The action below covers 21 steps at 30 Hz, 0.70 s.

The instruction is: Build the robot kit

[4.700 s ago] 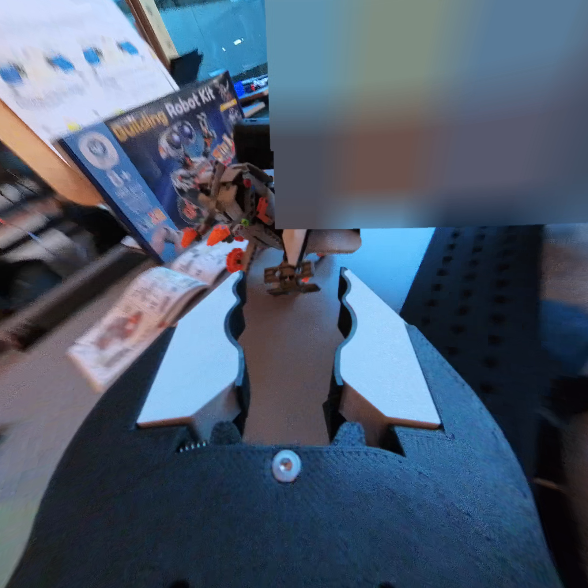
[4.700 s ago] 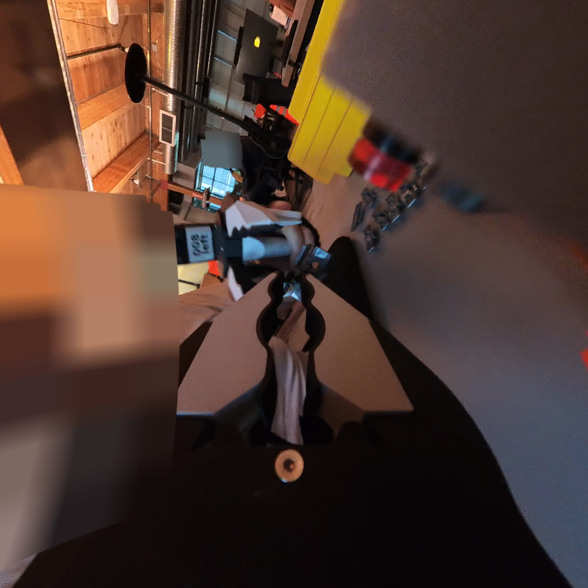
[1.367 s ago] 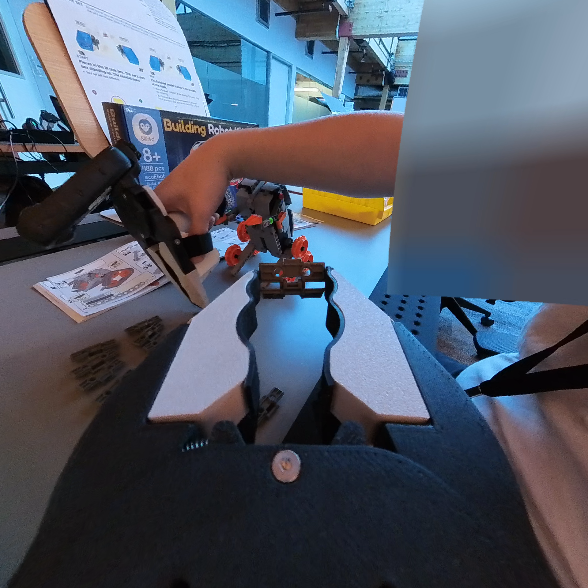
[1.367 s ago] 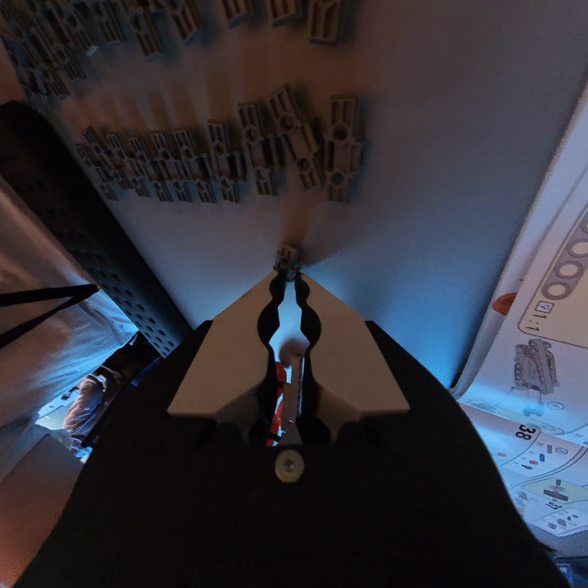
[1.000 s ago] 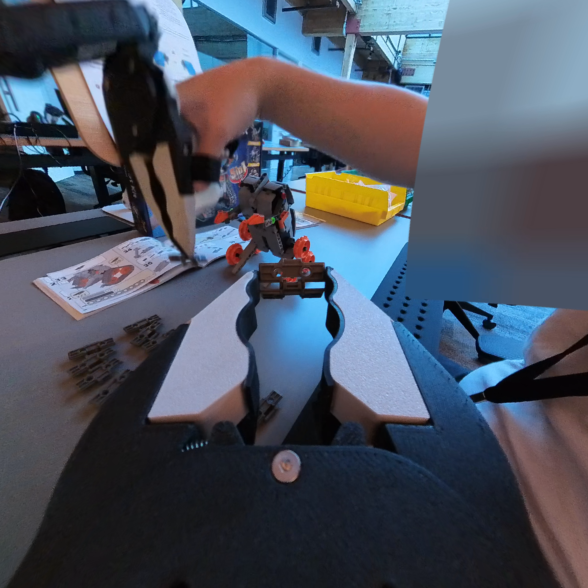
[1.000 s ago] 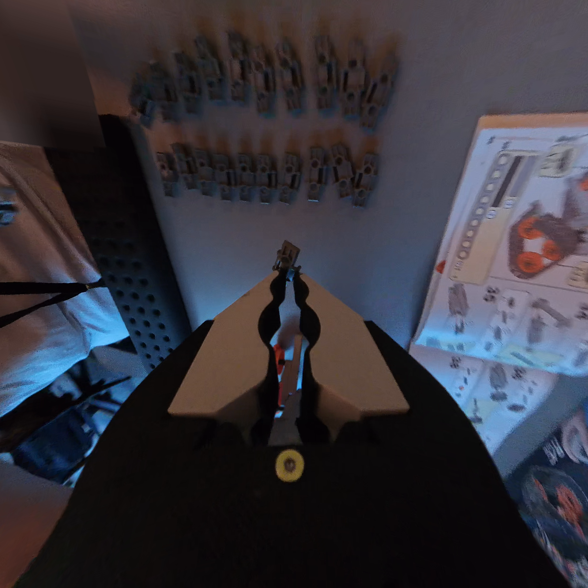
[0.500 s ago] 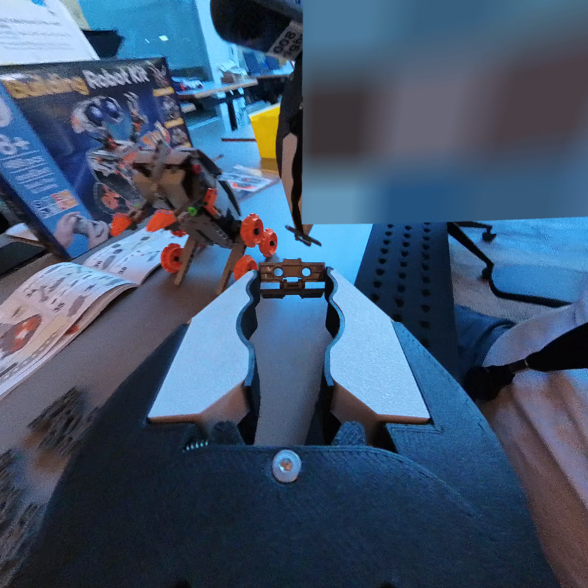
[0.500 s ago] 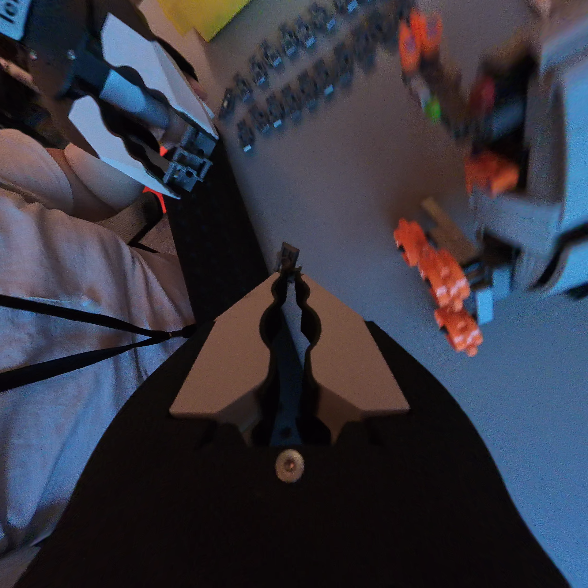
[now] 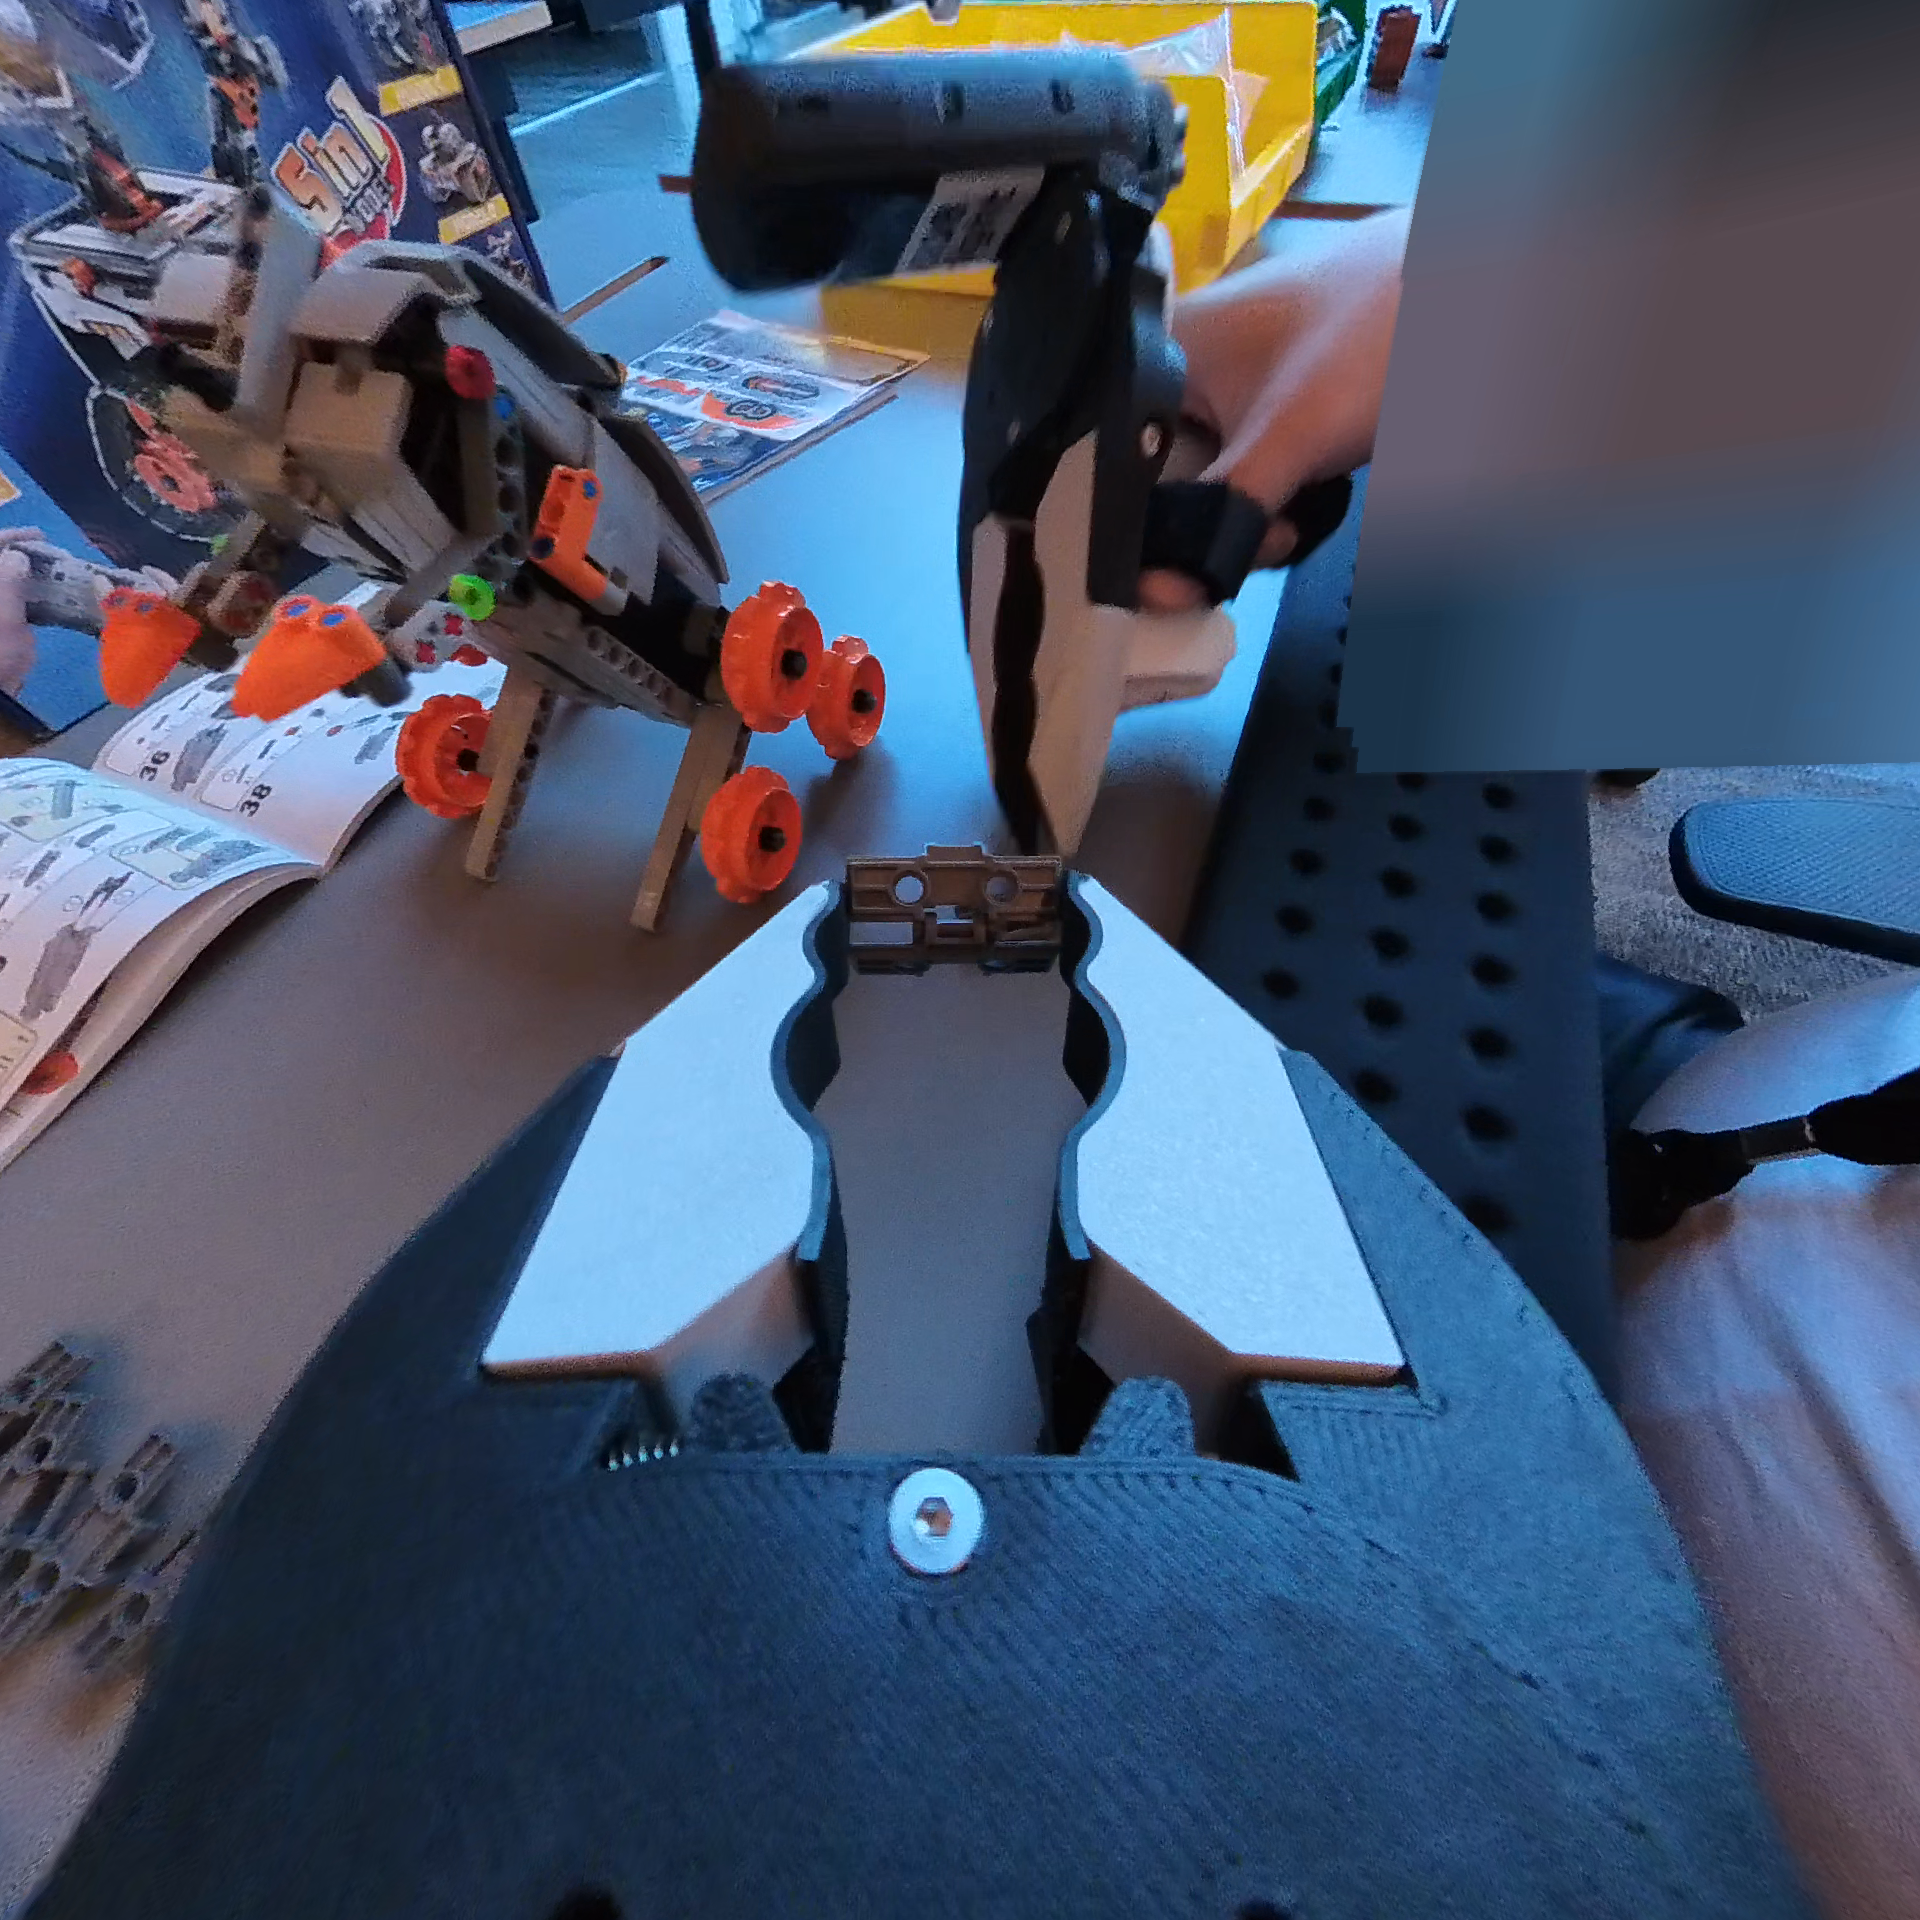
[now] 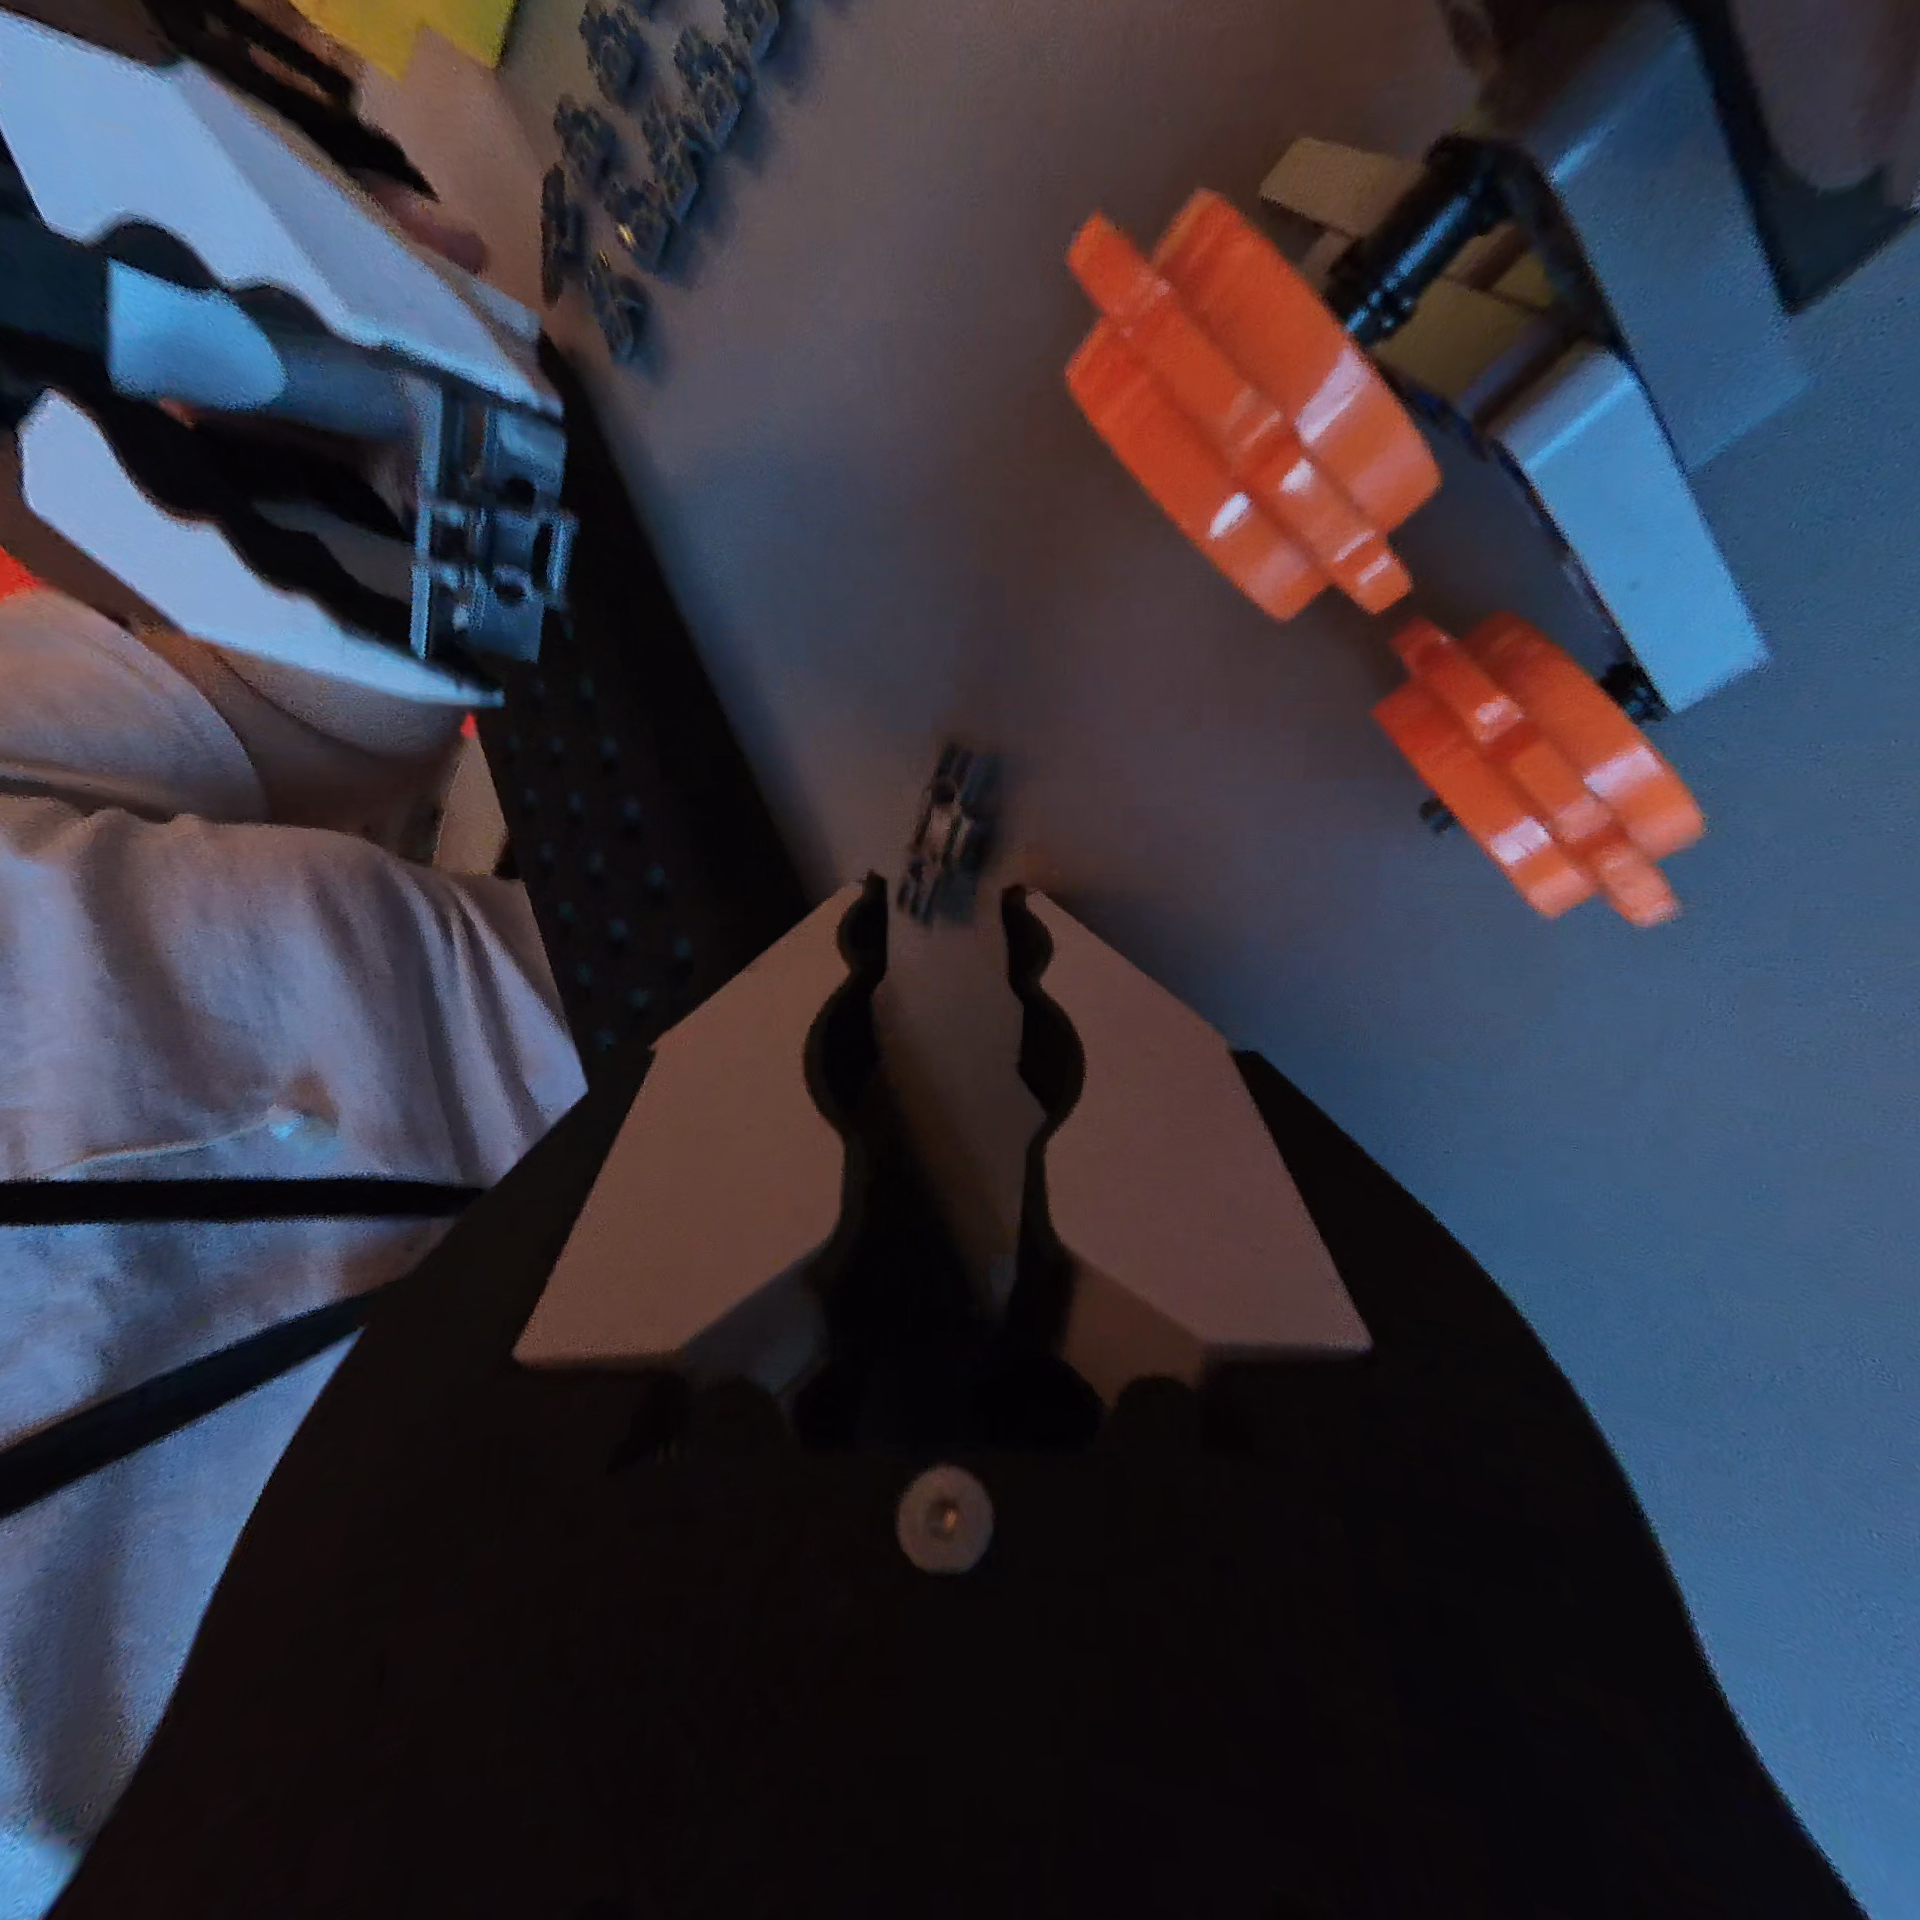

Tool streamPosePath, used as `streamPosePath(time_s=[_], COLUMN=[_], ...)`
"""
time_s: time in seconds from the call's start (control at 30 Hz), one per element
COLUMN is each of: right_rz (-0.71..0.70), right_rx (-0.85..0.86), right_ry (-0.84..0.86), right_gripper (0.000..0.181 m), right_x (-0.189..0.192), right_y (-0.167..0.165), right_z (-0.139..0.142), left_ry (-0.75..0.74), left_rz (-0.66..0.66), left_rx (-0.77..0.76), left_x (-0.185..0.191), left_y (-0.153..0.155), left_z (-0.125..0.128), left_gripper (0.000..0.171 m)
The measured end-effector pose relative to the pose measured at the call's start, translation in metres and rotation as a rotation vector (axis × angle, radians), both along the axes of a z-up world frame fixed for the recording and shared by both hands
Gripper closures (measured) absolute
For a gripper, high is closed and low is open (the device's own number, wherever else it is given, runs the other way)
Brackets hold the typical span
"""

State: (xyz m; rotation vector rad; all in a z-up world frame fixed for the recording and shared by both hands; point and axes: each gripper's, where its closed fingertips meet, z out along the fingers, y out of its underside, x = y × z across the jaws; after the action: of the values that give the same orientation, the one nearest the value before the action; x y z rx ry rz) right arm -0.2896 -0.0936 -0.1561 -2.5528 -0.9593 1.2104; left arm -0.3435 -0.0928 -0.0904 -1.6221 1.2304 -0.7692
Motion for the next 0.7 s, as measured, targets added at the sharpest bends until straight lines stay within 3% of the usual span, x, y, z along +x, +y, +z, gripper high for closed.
streamPosePath(time_s=[0.07, 0.13, 0.17, 0.23, 0.27, 0.43, 0.53, 0.7], right_rz=[0.054, 0.114, 0.146, 0.098, 0.080, 0.196, 0.226, 0.266], right_rx=[0.081, 0.323, 0.524, 0.961, 1.072, 0.804, 0.717, 0.782], right_ry=[-0.037, 0.001, 0.050, 0.177, 0.245, 0.207, 0.310, 0.305], right_gripper=[0.158, 0.152, 0.139, 0.067, 0.065, 0.066, 0.075, 0.094], right_x=[0.019, 0.033, 0.035, 0.034, 0.034, 0.020, 0.007, 0.004], right_y=[0.003, 0.023, 0.042, 0.092, 0.109, 0.148, 0.146, 0.148], right_z=[0.017, 0.054, 0.078, 0.123, 0.135, 0.083, 0.077, 0.076], left_ry=[-0.006, -0.019, -0.030, -0.049, -0.055, -0.084, -0.077, -0.063], left_rz=[0.018, 0.026, 0.025, 0.025, 0.028, 0.044, 0.053, 0.061], left_rx=[-0.003, 0.000, 0.002, 0.004, 0.005, 0.005, 0.013, 0.008], left_x=[-0.004, -0.007, -0.008, -0.009, -0.010, -0.010, -0.013, -0.014], left_y=[0.001, 0.000, -0.001, -0.002, -0.002, -0.004, -0.007, -0.007], left_z=[0.002, 0.006, 0.008, 0.011, 0.013, 0.021, 0.021, 0.019], left_gripper=[0.132, 0.132, 0.132, 0.132, 0.132, 0.132, 0.132, 0.132])
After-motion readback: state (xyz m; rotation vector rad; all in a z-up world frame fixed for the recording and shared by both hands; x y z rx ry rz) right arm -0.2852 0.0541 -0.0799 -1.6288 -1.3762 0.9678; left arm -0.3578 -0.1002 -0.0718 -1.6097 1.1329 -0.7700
